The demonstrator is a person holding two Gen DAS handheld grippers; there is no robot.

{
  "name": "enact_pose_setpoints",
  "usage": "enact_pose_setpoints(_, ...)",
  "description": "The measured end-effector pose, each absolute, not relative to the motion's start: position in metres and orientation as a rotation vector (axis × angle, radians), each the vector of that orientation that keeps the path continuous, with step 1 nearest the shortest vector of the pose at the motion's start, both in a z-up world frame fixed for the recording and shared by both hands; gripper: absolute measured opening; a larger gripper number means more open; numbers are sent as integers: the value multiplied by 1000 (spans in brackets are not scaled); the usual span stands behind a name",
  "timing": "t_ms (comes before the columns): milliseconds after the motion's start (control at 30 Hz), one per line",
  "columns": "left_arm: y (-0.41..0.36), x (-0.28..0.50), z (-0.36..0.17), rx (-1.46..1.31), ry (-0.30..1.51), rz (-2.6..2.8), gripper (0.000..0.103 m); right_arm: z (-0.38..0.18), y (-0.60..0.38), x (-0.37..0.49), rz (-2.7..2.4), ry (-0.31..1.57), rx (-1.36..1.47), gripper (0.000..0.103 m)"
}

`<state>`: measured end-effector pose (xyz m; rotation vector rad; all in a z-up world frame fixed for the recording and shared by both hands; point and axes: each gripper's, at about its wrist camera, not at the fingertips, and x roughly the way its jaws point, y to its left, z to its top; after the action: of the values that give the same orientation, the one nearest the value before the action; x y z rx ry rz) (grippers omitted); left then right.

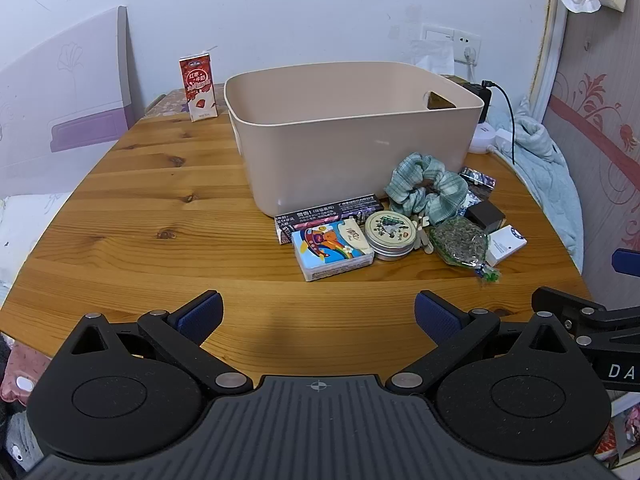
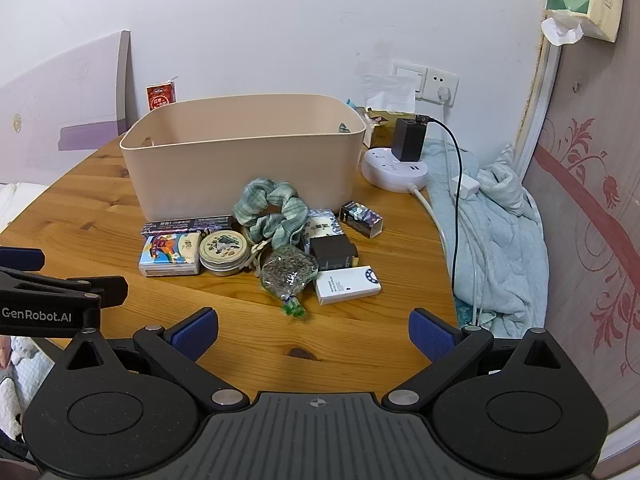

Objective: Organize objects
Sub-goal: 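Move both tools toward the items in front of the basket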

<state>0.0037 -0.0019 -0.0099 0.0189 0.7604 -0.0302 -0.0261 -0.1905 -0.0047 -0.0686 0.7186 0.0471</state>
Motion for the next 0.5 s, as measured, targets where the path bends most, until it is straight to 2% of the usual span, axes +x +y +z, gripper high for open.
enact_pose_setpoints(500,-1,4,-10,20,763,-34,103,-4,-188,-24,49,719,-72,103)
